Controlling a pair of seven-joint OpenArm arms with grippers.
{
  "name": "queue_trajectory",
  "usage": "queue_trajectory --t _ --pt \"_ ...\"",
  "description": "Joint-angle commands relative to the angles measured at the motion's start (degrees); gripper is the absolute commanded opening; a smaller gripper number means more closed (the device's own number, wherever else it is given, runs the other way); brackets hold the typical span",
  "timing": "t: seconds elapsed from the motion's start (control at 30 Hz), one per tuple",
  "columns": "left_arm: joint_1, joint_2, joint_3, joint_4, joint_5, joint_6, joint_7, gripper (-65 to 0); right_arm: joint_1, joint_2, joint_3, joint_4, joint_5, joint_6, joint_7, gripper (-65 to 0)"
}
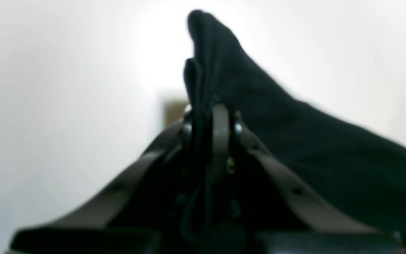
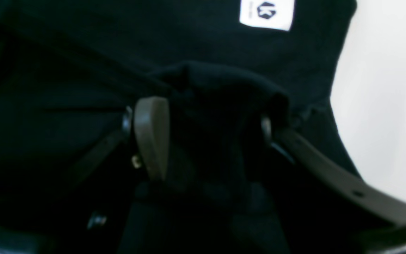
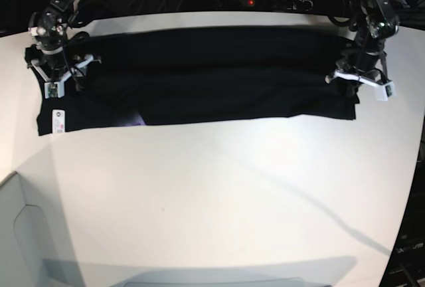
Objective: Fold the T-shirt properly
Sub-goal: 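Carry the strip end with the left gripper toward the right gripper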
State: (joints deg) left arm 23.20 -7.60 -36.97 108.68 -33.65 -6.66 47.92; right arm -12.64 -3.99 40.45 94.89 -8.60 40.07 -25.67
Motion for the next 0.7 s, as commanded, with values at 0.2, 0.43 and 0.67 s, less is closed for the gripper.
queue_trajectory --t 0.2,0.43,0.67 --pt "1.72 7.46 2.47 6.70 -0.15 0.02 -0.67 -65.0 1.00 0.25 0.21 0.45 -0.23 -0.07 -0.04 -32.5" --pt "1.99 12.74 14.16 6.61 0.46 0.11 -1.37 -65.0 1.17 0.25 0.21 0.45 -0.23 -0.07 -0.04 -32.5" --pt "-2.23 16.60 29.54 5.91 15.93 0.11 -1.46 -65.0 1.17 0.25 0.21 0.45 -0.23 -0.07 -0.04 -32.5"
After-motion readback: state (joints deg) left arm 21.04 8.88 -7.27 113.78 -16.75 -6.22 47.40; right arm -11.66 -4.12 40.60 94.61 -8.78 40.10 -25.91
